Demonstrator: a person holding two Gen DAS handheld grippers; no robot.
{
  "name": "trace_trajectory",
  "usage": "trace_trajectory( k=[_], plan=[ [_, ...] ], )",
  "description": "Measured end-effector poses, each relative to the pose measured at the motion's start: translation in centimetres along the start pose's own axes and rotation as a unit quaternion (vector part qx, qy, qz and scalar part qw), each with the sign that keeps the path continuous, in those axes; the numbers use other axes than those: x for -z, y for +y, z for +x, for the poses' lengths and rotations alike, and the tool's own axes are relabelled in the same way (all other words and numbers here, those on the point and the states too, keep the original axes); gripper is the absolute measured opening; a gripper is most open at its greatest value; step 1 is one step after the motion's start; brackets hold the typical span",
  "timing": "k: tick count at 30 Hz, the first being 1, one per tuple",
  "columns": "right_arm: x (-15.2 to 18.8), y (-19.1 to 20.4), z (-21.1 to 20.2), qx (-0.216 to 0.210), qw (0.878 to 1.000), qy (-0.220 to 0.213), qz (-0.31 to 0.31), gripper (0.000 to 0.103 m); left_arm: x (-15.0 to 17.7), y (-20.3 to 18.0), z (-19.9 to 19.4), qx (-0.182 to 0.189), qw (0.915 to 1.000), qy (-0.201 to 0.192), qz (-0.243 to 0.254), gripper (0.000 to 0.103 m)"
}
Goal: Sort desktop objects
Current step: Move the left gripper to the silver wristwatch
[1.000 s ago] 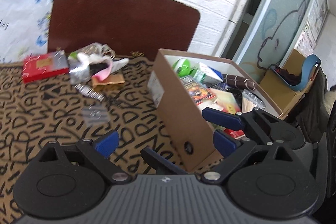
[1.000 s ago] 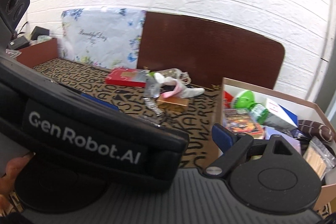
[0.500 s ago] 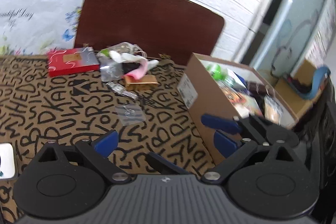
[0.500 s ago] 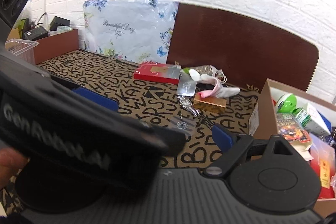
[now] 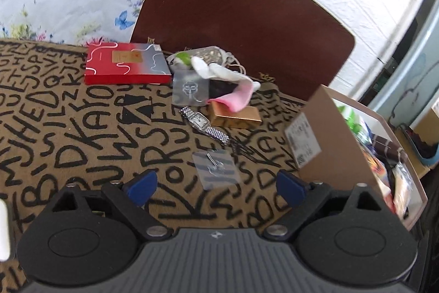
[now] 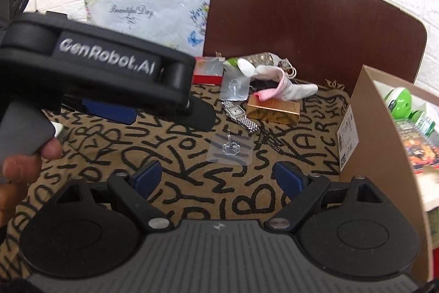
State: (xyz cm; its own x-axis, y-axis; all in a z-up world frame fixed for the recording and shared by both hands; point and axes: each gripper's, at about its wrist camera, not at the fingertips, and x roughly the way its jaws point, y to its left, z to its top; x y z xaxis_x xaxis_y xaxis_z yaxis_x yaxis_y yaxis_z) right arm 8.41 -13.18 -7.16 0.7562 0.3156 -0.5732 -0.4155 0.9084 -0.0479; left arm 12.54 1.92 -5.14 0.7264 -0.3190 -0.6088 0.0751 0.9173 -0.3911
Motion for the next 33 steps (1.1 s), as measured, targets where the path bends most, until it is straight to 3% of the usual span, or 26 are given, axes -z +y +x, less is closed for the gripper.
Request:
trace_trajectory(
  k=[3,7,11,27,33],
  plan=[
    [-0.1,-0.5,1.6,0.001,1.0,0.007,0.007,0.075,-0.7,0.4,1.8,-0.002,1.0,0.007,-0.005,0.089],
    [-0.3,-1.0,3.6,0.003,1.0,0.018,0.018,0.07,-1.5,0.7,4.1,-0.004,0.9996,0.025,-0.013,0.073],
    [-0.4,-1.2,5.3,0.003,1.0,0.024,0.021,0.069,-2.1,0.7,6.4,-0.005,0.9993,0.036,-0.009,0.065],
    [-0.7,-1.7,9.0,0.004,1.0,0.019,0.017,0.067,-4.8,0.8,12.0,-0.013,0.9988,0.048,0.001,0.058],
    [-0.9,-1.9,9.3,0.011,1.0,0.02,0.01,0.06,-5.5,0.6,12.8,-0.026,0.9984,0.047,0.02,0.041]
  ],
)
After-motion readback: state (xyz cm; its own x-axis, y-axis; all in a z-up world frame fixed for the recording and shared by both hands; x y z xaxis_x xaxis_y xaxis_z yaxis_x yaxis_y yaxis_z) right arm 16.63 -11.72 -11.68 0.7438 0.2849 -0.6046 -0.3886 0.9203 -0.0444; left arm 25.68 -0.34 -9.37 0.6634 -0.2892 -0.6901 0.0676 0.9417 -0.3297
